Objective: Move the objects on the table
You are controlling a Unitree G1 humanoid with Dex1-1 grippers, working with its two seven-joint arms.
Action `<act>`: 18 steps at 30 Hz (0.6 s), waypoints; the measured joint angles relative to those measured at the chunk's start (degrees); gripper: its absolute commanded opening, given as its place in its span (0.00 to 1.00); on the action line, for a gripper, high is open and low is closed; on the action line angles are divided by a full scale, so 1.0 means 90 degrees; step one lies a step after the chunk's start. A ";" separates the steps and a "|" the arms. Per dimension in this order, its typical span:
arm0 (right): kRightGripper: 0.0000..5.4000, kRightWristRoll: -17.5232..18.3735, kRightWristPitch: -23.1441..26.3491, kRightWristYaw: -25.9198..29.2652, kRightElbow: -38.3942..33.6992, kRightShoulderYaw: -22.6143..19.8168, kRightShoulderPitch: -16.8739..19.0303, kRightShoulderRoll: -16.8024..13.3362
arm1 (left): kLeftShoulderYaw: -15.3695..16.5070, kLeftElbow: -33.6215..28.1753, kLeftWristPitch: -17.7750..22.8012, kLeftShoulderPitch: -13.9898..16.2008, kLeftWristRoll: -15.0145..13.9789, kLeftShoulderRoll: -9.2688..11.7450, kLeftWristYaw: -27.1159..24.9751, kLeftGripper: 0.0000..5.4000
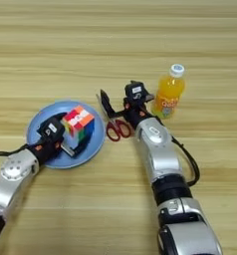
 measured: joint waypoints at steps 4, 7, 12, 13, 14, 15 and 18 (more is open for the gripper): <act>0.99 -0.0001 0.0000 -0.0019 -0.0001 0.0012 0.0000 0.0008 | -0.0026 0.0012 -0.0003 -0.0032 0.0001 0.0005 -0.0029 1.00; 0.99 -0.0001 0.0000 -0.0021 -0.0003 0.0018 0.0000 0.0008 | -0.0029 0.0015 -0.0014 -0.0032 0.0001 0.0007 -0.0050 1.00; 0.99 -0.0002 0.0000 -0.0021 -0.0003 0.0024 0.0000 0.0008 | -0.0038 0.0015 -0.0059 -0.0031 0.0001 0.0008 -0.0072 1.00; 0.99 -0.0002 0.0000 -0.0022 -0.0004 0.0024 0.0000 0.0008 | -0.0038 0.0015 -0.0067 -0.0031 0.0001 0.0008 -0.0073 1.00; 1.00 -0.0002 0.0000 -0.0022 -0.0003 0.0025 0.0000 0.0008 | -0.0038 0.0015 -0.0071 -0.0030 0.0001 0.0007 -0.0074 0.97; 1.00 -0.0002 0.0000 -0.0023 -0.0004 0.0027 0.0000 0.0008 | -0.0038 0.0015 -0.0075 -0.0030 0.0001 0.0008 -0.0075 0.95; 1.00 -0.0002 0.0000 -0.0023 -0.0007 0.0035 0.0000 0.0008 | -0.0038 0.0014 -0.0099 -0.0029 0.0000 0.0007 -0.0077 0.88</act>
